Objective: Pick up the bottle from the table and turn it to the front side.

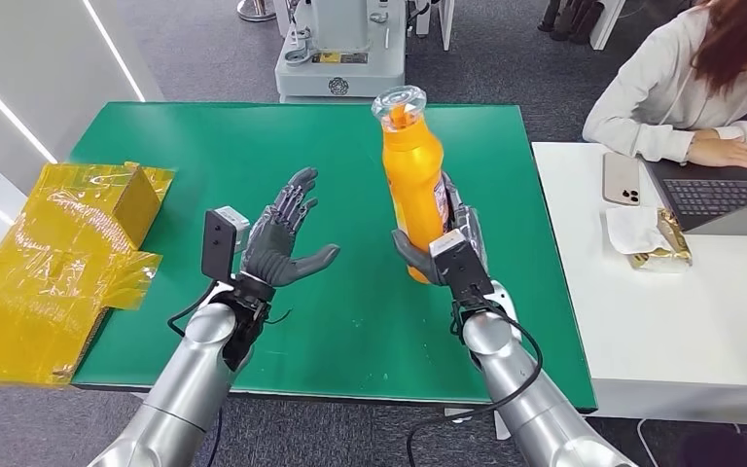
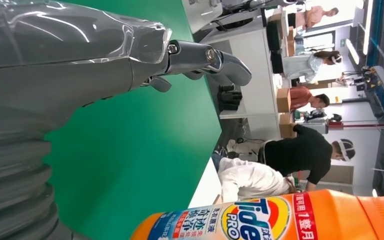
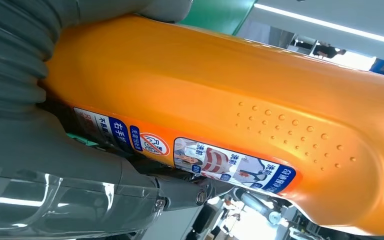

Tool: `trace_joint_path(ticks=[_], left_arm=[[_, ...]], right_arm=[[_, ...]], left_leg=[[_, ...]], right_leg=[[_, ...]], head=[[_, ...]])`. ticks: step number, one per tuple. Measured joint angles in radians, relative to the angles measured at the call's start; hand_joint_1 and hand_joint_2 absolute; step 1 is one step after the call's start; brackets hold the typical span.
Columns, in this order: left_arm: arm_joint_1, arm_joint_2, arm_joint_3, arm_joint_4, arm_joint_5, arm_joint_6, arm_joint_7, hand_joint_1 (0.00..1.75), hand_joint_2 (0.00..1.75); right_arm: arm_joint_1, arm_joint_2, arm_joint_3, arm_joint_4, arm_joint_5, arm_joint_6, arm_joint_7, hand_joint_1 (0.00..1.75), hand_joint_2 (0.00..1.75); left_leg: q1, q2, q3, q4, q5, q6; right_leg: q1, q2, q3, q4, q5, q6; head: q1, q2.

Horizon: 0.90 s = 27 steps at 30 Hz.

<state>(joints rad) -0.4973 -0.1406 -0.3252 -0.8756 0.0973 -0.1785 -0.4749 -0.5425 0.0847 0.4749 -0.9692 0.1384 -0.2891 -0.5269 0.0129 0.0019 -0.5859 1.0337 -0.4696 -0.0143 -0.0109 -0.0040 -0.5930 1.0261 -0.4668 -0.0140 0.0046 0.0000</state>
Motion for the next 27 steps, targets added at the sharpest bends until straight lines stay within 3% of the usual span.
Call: trace_joint_path(ticks=[9,19,27], left_arm=[[-0.025,0.006,-0.013,0.0,-0.007,-0.029,0.022,0.0,1.75],[-0.144,0.006,-0.022,0.034,0.088,-0.157,0.117,0.0,1.75],[-0.181,0.006,-0.022,0.062,0.1,-0.165,0.122,0.0,1.75]], right_arm=[[-0.053,0.033,0.018,0.08,0.025,0.037,0.016,1.75,1.75],[-0.168,0.145,0.099,0.275,0.115,0.066,0.037,1.75,1.75],[-0.192,0.169,0.122,0.339,0.119,0.068,0.032,1.75,1.75]], left_leg=[[0.0,0.0,0.0,0.0,0.0,0.0],[0.001,0.001,-0.001,0.0,0.001,-0.001],[0.0,0.001,-0.001,0.0,0.001,-0.001]], right_leg=[[0.0,0.0,0.0,0.0,0.0,0.0],[0.001,0.001,-0.002,0.001,0.0,0.0],[0.001,0.001,-0.002,0.001,0.0,0.0]], head=[[0.0,0.0],[0.0,0.0],[0.0,0.0]])
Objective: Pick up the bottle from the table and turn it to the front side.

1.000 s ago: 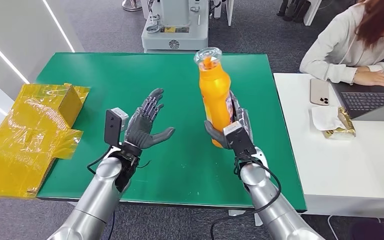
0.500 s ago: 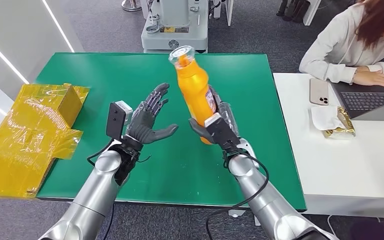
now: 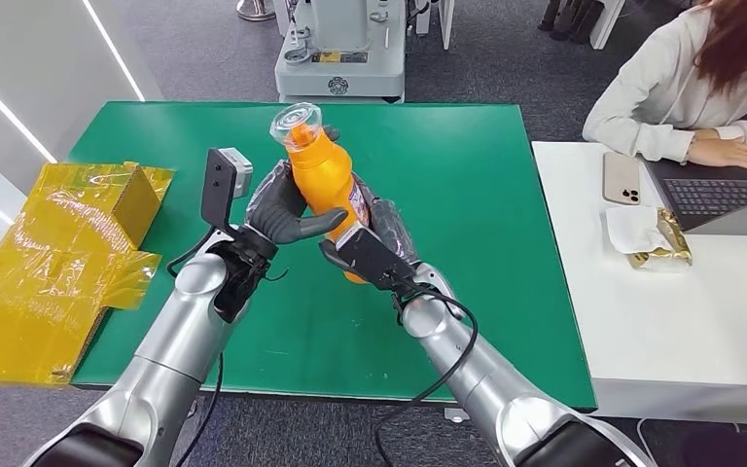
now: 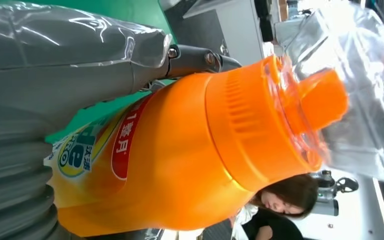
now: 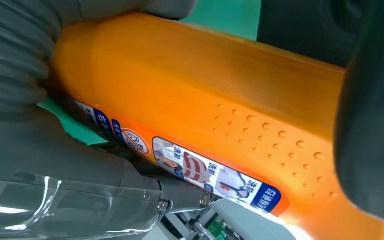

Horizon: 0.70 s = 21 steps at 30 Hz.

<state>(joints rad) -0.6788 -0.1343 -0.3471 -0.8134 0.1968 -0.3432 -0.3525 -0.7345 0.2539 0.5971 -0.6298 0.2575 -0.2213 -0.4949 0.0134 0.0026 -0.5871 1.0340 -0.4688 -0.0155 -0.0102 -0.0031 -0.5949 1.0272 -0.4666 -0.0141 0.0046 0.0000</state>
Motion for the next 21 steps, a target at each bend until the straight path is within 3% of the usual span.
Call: trace_joint_path(ticks=[13,17,21], left_arm=[[-0.114,-0.009,-0.001,0.121,0.163,-0.159,0.133,0.0,1.75],[-0.138,-0.012,-0.013,0.173,0.142,-0.14,0.113,1.75,1.75],[-0.142,-0.016,-0.041,0.2,0.104,-0.102,0.085,1.75,1.75]], right_arm=[[-0.011,0.009,0.007,0.045,0.006,-0.008,-0.011,1.75,1.75],[-0.01,0.009,0.01,0.06,0.004,-0.025,-0.016,1.75,1.75],[-0.006,0.005,0.008,0.07,0.004,-0.042,-0.018,1.75,1.75]], left_leg=[[0.0,0.0,0.0,0.0,0.0,0.0],[0.0,0.0,0.0,0.0,0.0,0.0],[0.0,0.0,0.0,0.0,0.0,0.0]], right_leg=[[0.0,0.0,-0.001,0.0,0.0,0.0],[0.0,0.0,-0.001,0.0,0.0,0.0],[0.0,0.0,-0.001,0.0,0.0,0.0]], head=[[0.0,0.0],[0.0,0.0],[0.0,0.0]])
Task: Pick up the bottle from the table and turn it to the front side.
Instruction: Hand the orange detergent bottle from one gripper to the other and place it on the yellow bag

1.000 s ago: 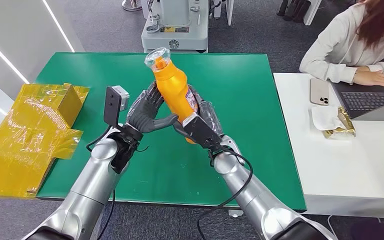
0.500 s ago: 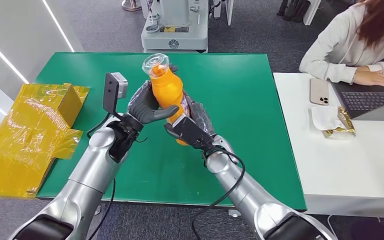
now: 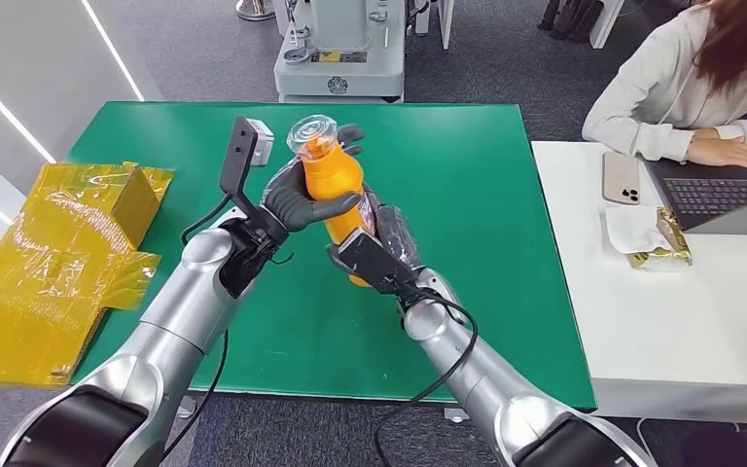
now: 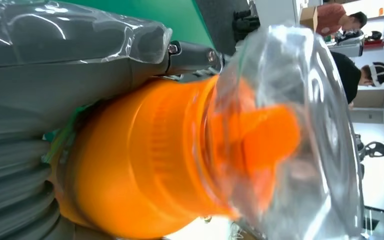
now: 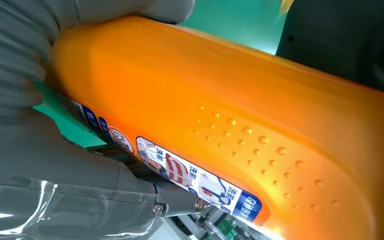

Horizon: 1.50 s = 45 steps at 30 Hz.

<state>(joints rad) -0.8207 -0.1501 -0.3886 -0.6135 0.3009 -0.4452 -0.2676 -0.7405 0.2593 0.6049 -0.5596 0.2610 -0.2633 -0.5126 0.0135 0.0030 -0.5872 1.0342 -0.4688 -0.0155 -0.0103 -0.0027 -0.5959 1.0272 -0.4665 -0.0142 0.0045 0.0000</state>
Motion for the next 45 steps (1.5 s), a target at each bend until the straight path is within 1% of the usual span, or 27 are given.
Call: trace_joint_path(ticks=[9,26,35,36,39,40,45], left_arm=[[-0.015,0.0,-0.027,0.044,-0.01,0.004,-0.004,1.75,1.75],[-0.021,-0.001,-0.032,0.065,-0.01,0.005,-0.004,1.75,1.75],[-0.017,-0.01,-0.034,0.065,-0.015,0.048,-0.021,1.75,1.75],[-0.016,-0.012,-0.034,0.065,-0.015,0.053,-0.023,1.75,1.75],[-0.012,-0.017,-0.034,0.064,-0.015,0.069,-0.03,1.75,1.75],[-0.01,-0.018,-0.034,0.064,-0.018,0.076,-0.035,1.75,1.75],[0.005,-0.024,-0.035,0.051,-0.054,0.11,-0.076,1.75,1.75]], right_arm=[[0.013,-0.008,-0.001,0.012,0.001,-0.009,0.002,1.75,1.75],[0.022,-0.008,0.0,0.013,0.003,-0.013,0.004,1.75,1.75],[0.025,-0.009,-0.002,0.013,0.004,-0.032,0.009,1.75,1.75],[0.025,-0.01,-0.003,0.013,0.004,-0.034,0.008,1.62,1.75],[0.028,-0.012,-0.006,0.013,0.004,-0.035,0.006,0.31,1.75],[0.029,-0.013,-0.007,0.013,0.004,-0.033,0.004,0.0,1.75],[0.055,-0.025,-0.011,-0.01,-0.038,-0.001,-0.02,0.0,1.75]], left_leg=[[0.0,0.0,0.0,0.0,0.0,0.0],[0.0,0.0,0.0,0.0,0.0,0.0],[0.0,0.0,0.0,0.0,0.0,0.0],[0.0,0.0,0.0,0.0,0.0,0.0],[0.0,0.0,0.0,0.0,0.0,0.0],[0.0,0.0,0.0,0.0,0.0,0.0],[0.0,0.0,0.0,0.0,0.0,0.0]], right_leg=[[0.0,0.001,0.0,0.0,0.0,0.0],[0.0,0.001,0.0,0.0,0.0,0.0],[0.0,0.001,0.0,0.0,0.0,0.0],[0.0,0.001,0.0,0.0,0.0,0.0],[0.0,0.001,0.0,0.0,0.0,0.0],[0.0,0.001,0.0,0.0,0.0,0.0],[0.0,0.001,-0.001,0.0,0.0,0.0]], head=[[0.0,0.0],[0.0,0.0],[0.0,0.0],[0.0,0.0],[0.0,0.0],[0.0,0.0],[0.0,0.0]])
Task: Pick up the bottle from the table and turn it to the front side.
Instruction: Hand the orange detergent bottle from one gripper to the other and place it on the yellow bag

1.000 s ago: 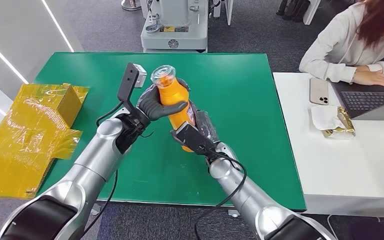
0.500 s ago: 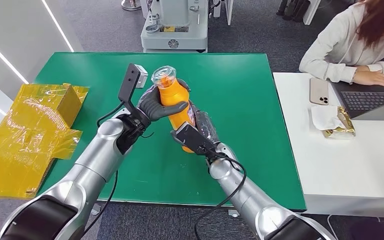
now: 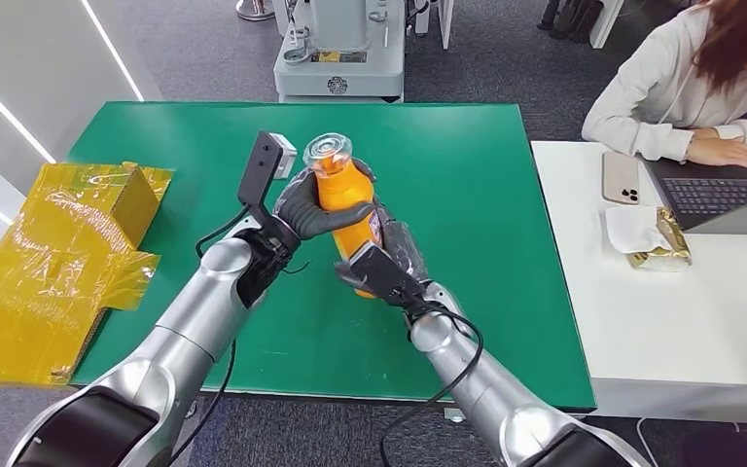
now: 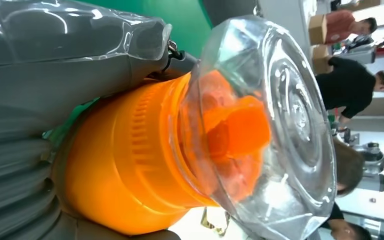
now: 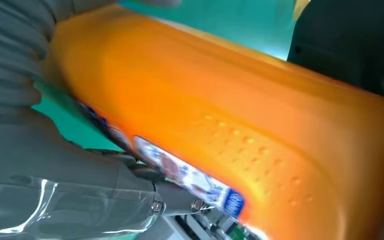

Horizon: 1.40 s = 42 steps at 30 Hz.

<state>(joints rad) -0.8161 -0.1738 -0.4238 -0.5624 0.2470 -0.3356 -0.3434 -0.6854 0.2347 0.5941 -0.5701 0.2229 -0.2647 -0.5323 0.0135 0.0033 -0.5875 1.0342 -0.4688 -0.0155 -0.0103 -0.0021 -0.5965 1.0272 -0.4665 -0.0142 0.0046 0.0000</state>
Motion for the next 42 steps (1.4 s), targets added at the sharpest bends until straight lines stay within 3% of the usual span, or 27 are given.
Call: trace_joint_path(ticks=[10,25,28,33,38,42], left_arm=[[0.011,0.003,0.0,-0.015,-0.051,0.037,-0.036,1.75,1.75],[0.031,0.005,0.0,-0.051,-0.073,0.051,-0.042,1.75,1.75],[0.032,0.007,0.0,-0.064,-0.125,0.096,-0.065,1.75,1.75],[0.029,0.017,-0.012,-0.104,-0.286,0.26,-0.114,1.75,1.75],[0.025,0.026,-0.017,-0.13,-0.368,0.336,-0.125,1.75,1.75],[0.016,0.037,-0.012,-0.13,-0.399,0.365,-0.126,1.75,1.75]], right_arm=[[0.171,-0.073,-0.009,-0.193,-0.073,0.024,-0.034,0.0,1.75],[0.242,-0.096,-0.009,-0.329,-0.072,0.026,-0.005,0.0,1.75],[0.254,-0.102,-0.009,-0.353,-0.07,0.026,-0.002,0.0,1.75],[0.285,-0.118,-0.009,-0.411,-0.077,0.029,-0.005,0.0,1.75],[0.314,-0.132,-0.011,-0.465,-0.1,0.019,-0.028,0.0,1.75],[0.379,-0.143,-0.021,-0.573,-0.148,-0.05,-0.08,0.0,1.75]], left_leg=[[0.0,0.0,-0.001,0.0,0.0,0.0],[0.0,0.0,-0.001,0.0,0.0,0.0],[0.0,0.0,-0.001,0.0,0.0,0.0],[0.0,0.0,-0.001,0.0,0.0,0.0],[0.0,0.0,-0.001,0.0,0.0,0.0],[0.0,0.0,-0.001,0.0,0.0,0.0]], right_leg=[[0.0,0.0,-0.001,0.0,0.0,0.0],[0.0,0.0,-0.001,0.0,0.0,0.0],[0.0,0.0,-0.001,0.0,0.0,0.0],[0.0,0.0,-0.001,0.0,0.0,0.0],[0.0,0.0,-0.001,0.0,0.0,0.0],[0.0,0.0,-0.001,0.0,0.0,0.0]], head=[[0.0,0.0],[0.0,0.0],[0.0,0.0],[0.0,0.0],[0.0,0.0],[0.0,0.0]])
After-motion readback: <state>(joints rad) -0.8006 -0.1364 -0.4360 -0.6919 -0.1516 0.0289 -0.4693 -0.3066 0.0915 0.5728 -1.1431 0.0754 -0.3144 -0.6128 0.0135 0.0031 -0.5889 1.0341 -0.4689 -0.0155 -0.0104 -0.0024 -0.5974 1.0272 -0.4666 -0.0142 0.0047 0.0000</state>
